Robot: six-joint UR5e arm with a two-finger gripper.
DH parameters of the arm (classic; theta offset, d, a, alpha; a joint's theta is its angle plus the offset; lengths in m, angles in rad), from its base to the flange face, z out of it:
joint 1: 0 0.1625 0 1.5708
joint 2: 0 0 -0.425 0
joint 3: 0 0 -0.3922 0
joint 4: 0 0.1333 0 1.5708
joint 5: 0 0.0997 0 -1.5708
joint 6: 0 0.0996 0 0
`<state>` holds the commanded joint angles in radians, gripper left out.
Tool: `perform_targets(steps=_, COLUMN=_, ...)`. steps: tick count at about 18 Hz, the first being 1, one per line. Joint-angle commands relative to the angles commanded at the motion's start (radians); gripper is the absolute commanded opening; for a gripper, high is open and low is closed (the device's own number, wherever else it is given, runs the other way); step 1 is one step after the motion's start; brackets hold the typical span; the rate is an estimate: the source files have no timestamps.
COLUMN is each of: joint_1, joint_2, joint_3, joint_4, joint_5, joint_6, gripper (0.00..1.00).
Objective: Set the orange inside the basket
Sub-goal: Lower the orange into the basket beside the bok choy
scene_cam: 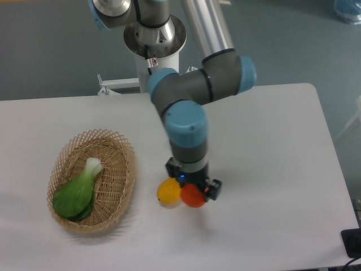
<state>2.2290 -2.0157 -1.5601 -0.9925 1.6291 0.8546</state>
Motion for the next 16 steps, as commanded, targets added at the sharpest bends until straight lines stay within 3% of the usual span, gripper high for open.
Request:
perform_targets(steps=11, joint_1=-0.222, joint_2=-0.011, joint_3=0.023, joint_4=-0.005, joint_5=-0.003, joint_6=-0.017, gripper=0.75)
perform_targets(steps=16, joint_1=-0.264, joint_2=-0.057, joint_3=0.044, joint_4=-0.003, joint_5=-0.006, joint_6=-0.052, gripper=0.80)
